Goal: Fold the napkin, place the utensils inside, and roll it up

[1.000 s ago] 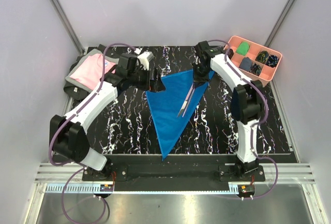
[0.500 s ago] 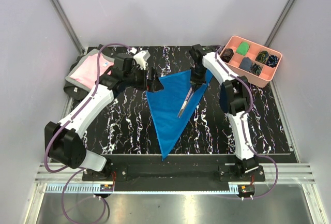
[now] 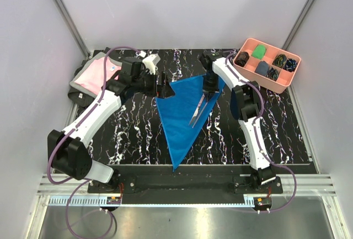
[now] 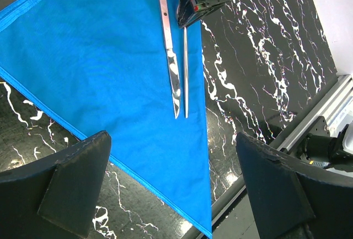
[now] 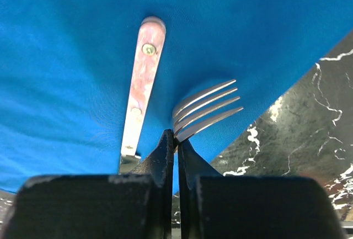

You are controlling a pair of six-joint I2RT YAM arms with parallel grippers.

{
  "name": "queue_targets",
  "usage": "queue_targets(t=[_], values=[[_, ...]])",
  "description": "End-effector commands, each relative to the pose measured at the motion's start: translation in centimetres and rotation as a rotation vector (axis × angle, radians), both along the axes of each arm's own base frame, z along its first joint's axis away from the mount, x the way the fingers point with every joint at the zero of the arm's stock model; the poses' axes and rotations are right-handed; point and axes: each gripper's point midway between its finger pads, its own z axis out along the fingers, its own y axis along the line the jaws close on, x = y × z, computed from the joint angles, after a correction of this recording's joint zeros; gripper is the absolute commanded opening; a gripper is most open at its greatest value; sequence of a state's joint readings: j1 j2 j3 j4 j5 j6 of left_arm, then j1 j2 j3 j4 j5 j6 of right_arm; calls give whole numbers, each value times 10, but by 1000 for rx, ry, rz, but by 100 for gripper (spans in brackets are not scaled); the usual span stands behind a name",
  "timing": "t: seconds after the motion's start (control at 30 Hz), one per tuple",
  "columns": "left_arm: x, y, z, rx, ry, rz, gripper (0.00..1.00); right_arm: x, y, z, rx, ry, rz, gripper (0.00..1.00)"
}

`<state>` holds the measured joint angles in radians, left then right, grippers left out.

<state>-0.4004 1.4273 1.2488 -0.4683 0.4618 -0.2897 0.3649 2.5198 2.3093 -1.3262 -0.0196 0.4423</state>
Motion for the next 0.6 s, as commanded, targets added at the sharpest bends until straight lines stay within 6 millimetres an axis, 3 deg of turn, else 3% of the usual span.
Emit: queue_targets(t=[0.0, 0.1, 0.2, 0.23, 0.57], values=[[-2, -4, 31, -60, -83, -24, 98, -14, -2, 11, -36, 52, -5, 0], [-2, -4, 30, -58, -81, -24, 98, -13, -1, 7, -38, 55, -8, 0], [-2, -4, 29, -56, -78, -21, 99, -11, 0, 5, -32, 54, -9, 11], [-1, -4, 29, -54, -80, -21, 98, -10, 1, 5, -29, 54, -10, 20], [0, -3, 25, -46, -72, -17, 99, -1, 5, 21, -7, -1, -3, 48]])
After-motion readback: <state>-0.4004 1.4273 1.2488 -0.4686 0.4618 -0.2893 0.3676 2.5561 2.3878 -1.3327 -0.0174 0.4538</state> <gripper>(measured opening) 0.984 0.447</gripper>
